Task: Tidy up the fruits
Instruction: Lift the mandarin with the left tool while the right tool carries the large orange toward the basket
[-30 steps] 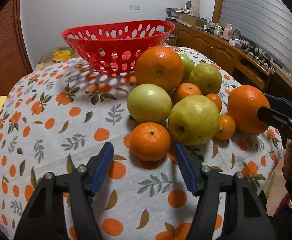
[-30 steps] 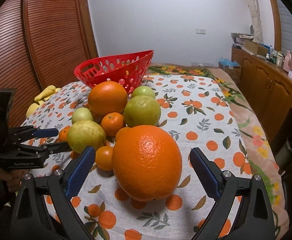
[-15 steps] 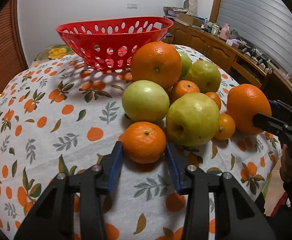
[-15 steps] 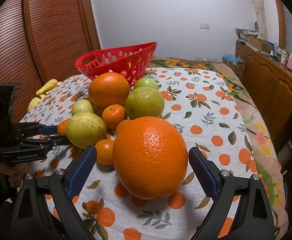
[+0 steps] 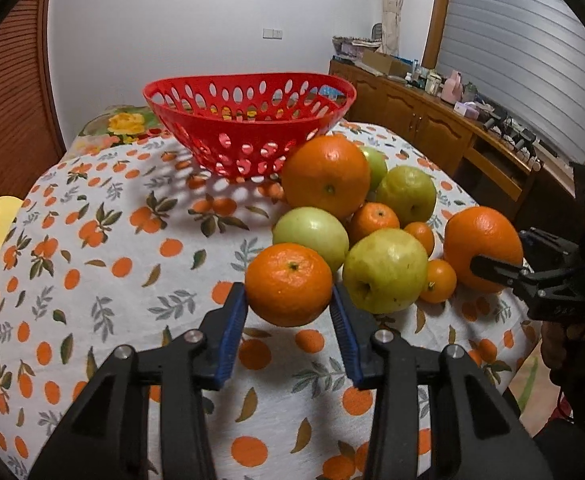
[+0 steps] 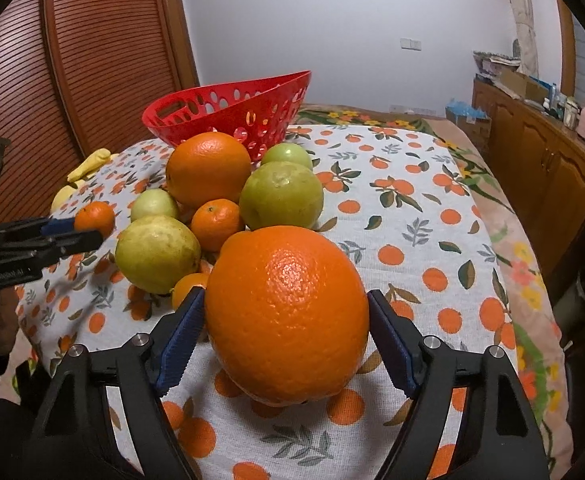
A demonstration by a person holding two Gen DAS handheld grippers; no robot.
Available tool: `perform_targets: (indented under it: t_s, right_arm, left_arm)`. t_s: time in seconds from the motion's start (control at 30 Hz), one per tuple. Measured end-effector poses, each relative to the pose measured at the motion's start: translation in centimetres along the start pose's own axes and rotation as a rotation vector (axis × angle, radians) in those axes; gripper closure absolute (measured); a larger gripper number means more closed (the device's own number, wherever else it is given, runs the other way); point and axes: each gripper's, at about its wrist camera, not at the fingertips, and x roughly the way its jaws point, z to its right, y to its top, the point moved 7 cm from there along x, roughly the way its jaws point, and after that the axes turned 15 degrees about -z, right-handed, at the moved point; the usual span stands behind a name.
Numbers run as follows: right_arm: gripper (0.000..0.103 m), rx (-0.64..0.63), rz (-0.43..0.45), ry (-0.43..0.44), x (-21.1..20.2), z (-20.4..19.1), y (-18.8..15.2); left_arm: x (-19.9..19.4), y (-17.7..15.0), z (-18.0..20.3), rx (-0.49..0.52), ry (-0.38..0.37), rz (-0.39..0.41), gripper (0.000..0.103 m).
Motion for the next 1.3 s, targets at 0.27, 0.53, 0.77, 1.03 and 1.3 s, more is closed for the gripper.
perform_targets:
  t_s: [0.27,0.53,0.77,1.03,1.3]
  right_arm:
    - [0.023,0.006,0.030,-0.009,-0.7,0.5,0.6]
    - [0.023,-0.023,0.077,0.042,-2.3,-0.4,2.5]
    - [0.023,-0.059,0.121,0.094,-3.5,-1.6,5.9]
    - [0.023,-0.143,0.166,0.106,-4.1,-3.6,11.3]
    - [0.023,-0.177,0.166,0.119,-3.0,-5.1,15.7]
  left_arm:
    - [-1.2,0.5,-0.7,-0.002,0.011,0.032,0.062]
    - [-2.4,1.5,-1.5,-0.020,0.015,0.065,0.062]
    - [-3.4,3.0,-2.5,-0.019,0.035,0.088,0.062]
    - [-4.3,5.7,-4.5,-0.026,0.066,0.117,0.062]
    - [-4.6,8.1,-6.5,-0.031,0.088,0.133,0.062]
